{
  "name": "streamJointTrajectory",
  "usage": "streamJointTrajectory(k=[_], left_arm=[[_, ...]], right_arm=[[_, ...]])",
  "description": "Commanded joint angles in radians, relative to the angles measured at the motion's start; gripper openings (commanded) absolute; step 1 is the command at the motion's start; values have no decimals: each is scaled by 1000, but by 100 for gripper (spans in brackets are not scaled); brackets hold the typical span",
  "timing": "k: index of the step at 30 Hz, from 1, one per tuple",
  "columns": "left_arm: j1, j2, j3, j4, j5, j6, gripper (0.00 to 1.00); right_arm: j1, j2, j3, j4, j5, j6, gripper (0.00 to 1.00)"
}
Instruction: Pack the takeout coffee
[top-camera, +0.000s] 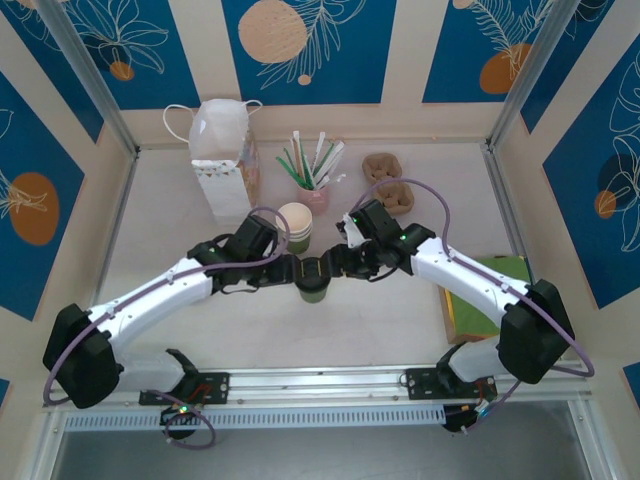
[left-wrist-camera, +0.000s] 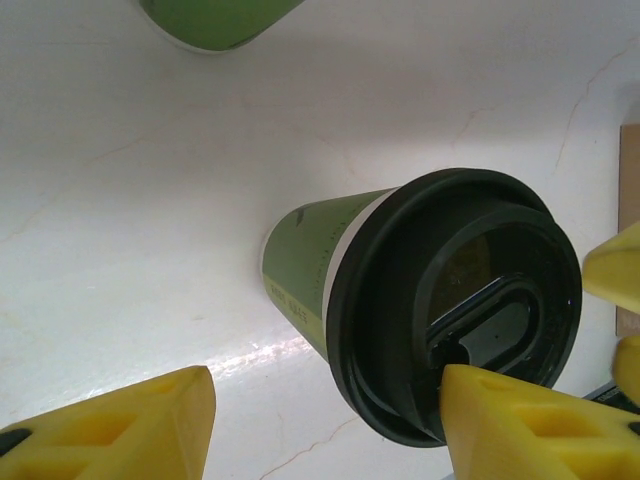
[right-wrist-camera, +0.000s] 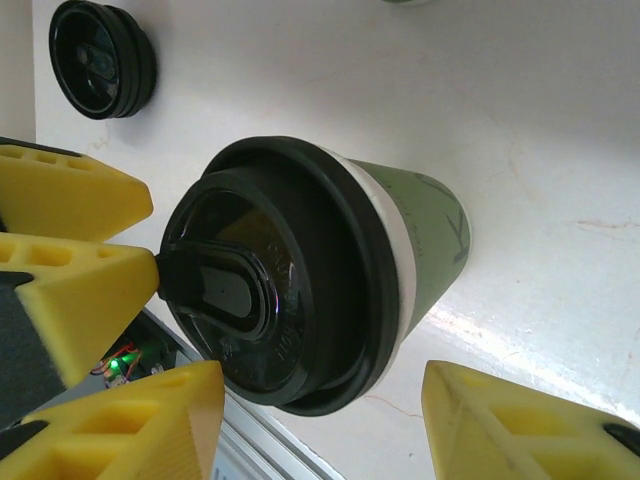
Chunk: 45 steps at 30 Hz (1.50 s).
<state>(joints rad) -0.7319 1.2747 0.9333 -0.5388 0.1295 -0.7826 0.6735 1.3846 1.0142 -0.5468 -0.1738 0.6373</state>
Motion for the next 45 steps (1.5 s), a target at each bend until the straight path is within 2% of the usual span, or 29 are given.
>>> streamJointTrajectory(k=[1,17,25,32,45], left_arm=[[-9,21,31,14,31,20,58],[-9,23,99,-28,23,44,62],[-24,88,85,-14,52,54,57],[-32,119,69,-31,29,57,51],[-41,127,38,-72,-1,71,50]], right_arm=[[-1,20,34,-19,-32,-20,55],[-2,76,58,-52,-1,-44,49],[-3,82,52,-53,7,-44,48],[-6,95,40,-50,1,-42,44],[-7,120,-16,-53,15,-39,43]])
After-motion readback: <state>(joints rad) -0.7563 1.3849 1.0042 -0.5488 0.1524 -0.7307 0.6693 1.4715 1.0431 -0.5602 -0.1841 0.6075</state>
